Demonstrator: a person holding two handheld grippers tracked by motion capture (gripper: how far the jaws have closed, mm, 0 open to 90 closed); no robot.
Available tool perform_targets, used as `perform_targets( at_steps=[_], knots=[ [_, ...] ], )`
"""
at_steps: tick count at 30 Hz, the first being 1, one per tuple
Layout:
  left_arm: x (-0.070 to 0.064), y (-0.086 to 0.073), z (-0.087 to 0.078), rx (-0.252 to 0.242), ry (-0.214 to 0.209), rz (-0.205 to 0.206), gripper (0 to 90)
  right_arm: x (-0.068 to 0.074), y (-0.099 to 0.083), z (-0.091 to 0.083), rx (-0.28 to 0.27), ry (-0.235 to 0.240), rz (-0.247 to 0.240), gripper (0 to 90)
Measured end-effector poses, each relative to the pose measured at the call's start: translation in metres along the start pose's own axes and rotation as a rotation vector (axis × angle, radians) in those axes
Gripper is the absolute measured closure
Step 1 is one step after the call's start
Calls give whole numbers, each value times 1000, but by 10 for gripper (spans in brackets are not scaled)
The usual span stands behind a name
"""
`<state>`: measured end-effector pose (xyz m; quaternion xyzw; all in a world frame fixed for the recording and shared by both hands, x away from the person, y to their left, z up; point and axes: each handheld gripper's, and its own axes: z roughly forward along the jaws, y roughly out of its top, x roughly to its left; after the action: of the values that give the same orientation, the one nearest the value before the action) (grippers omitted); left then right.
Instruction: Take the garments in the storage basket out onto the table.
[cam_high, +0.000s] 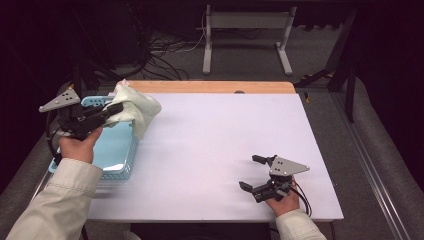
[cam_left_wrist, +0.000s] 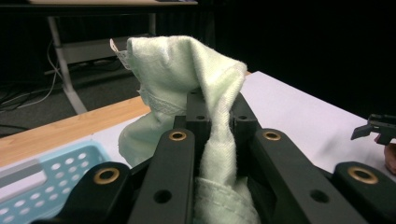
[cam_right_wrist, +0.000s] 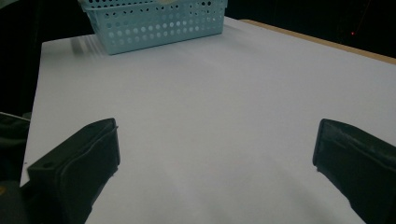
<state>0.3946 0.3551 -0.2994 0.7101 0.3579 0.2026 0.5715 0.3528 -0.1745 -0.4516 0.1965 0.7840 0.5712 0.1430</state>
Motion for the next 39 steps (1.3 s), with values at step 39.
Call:
perform_targets(
  at_steps=[39],
  knots=[
    [-63,7,117,5,-179,8,829,0,0,0,-3,11,-3,13]
  ],
)
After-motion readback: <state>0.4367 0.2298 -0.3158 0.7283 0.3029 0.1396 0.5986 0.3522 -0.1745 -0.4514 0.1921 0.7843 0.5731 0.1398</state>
